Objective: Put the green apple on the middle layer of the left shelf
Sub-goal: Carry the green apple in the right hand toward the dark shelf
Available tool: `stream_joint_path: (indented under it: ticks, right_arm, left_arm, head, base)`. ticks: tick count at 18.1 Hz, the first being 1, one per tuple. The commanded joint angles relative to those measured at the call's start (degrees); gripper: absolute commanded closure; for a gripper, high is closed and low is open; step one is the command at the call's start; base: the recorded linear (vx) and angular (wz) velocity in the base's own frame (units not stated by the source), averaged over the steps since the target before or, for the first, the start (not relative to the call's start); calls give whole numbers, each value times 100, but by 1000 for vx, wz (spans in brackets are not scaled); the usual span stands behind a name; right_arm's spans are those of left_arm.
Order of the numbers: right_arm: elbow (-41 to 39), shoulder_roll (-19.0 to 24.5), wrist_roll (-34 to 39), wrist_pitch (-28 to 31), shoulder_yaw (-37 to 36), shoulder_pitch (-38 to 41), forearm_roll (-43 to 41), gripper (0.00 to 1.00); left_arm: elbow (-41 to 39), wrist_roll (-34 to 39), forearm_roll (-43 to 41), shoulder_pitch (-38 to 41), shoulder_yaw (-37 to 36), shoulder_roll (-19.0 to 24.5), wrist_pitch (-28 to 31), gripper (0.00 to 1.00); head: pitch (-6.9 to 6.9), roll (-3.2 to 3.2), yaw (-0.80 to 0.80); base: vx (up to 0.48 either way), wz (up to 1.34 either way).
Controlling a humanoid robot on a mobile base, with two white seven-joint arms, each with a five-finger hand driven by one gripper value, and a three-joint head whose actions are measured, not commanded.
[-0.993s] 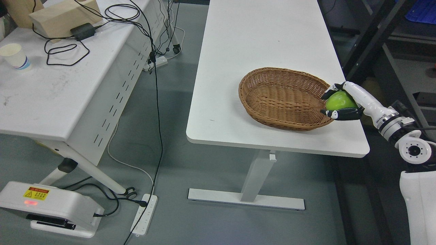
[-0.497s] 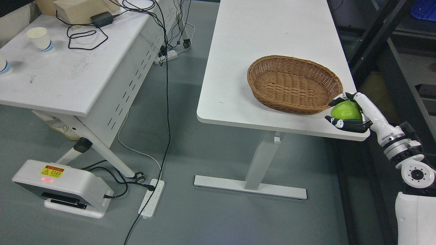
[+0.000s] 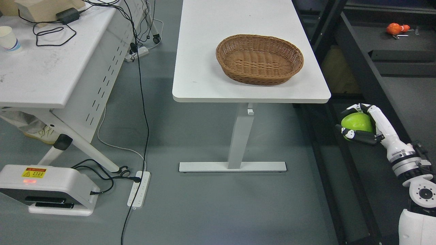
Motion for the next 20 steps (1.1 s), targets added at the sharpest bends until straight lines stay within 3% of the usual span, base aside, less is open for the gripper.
stream_joint_path:
  ticks: [1, 4, 10, 15, 17, 20]
  right_arm:
    - [-453, 14, 480, -754, -49, 1050, -77, 97]
    - [-453, -172, 808, -977, 384, 1482, -86, 97]
    - [-453, -172, 791, -960, 175, 1554, -138, 97]
    - [-453, -207, 624, -65, -713, 1133, -121, 97]
    - [-453, -504, 344, 524, -785, 729, 62, 97]
    - [-444, -760, 149, 631, -785, 342, 510, 98]
  left_arm:
    - [0, -6, 0, 0, 0, 100, -5, 0]
    - [0, 3, 0, 0, 0, 100, -5, 0]
    - [0, 3, 0, 0, 0, 100, -5, 0]
    - [0, 3, 0, 0, 0, 100, -5, 0]
    - [0, 3, 0, 0, 0, 100, -5, 0]
    - [0, -6, 0, 0, 0, 100, -5, 0]
  head:
    - [0, 0, 0]
    - [0, 0, 0]
    - [0, 0, 0]
    - [0, 0, 0]
    - [0, 0, 0]
    - [0, 0, 0]
  base:
    - [-242, -269]
    - [-230, -232]
    - [-224, -279]
    - [-204, -481]
    - [-168, -626]
    - [-132, -701]
